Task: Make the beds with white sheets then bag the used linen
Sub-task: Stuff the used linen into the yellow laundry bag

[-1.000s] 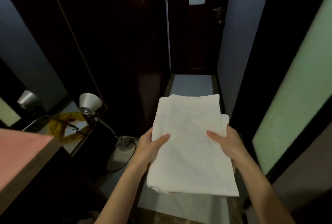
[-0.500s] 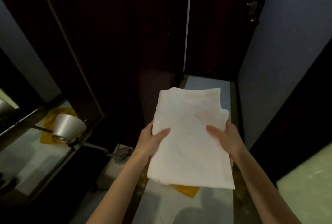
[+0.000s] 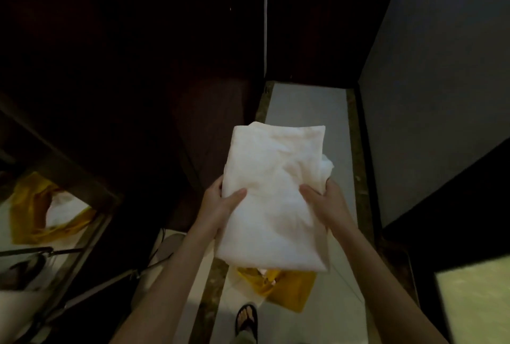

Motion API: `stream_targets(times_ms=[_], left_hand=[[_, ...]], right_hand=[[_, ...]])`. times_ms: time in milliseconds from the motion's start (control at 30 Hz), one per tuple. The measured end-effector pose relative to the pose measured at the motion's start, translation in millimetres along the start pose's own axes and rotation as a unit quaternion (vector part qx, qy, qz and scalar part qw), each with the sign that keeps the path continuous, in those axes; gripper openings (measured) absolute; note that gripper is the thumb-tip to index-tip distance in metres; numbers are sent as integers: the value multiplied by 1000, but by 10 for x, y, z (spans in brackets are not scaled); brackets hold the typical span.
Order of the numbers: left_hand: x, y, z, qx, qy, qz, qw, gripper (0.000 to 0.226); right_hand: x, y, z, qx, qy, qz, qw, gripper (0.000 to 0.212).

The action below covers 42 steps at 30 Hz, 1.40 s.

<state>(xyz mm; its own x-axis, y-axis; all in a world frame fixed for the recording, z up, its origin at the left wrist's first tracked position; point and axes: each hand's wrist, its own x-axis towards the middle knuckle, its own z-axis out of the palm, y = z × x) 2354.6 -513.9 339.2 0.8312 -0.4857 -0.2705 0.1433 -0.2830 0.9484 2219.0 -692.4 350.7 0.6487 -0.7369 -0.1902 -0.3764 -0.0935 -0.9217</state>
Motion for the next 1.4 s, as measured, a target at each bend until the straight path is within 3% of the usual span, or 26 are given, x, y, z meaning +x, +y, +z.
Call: stream_targets(times_ms=[200,367,600,733,867,1067,1167,1400], left_hand=[[675,-496,172,14,33,-48,998,57],[1145,-1493,334,14,60,-138,989,72],[1754,-3066,570,-32,63,-192,979,72],[2211,-4070,634,-46,82,-199,975,68],[2582,-5107,780,-31,115,-193,974,66],[2928,-6283,1187,-4,151,-174,973,59],[3085,-6748,1338,-30,165,-179,970,57],[3415,-7254,1557,-26,213,-148,965,62]], right_hand=[[825,476,365,-37,-48,27,998,37],[1245,1366,785,-77,-96,63,990,25],[1868,2843,1466,-114,-137,92,980,31],[2223,3728,1988,-108,-151,87,979,24],[2466,4600,2588,-63,-143,85,984,45],[2727,5776,3135,-92,-147,77,982,50],[2882,6166,3307,-136,-154,61,977,35],[3101,6496,3919,-178,-158,24,971,40]])
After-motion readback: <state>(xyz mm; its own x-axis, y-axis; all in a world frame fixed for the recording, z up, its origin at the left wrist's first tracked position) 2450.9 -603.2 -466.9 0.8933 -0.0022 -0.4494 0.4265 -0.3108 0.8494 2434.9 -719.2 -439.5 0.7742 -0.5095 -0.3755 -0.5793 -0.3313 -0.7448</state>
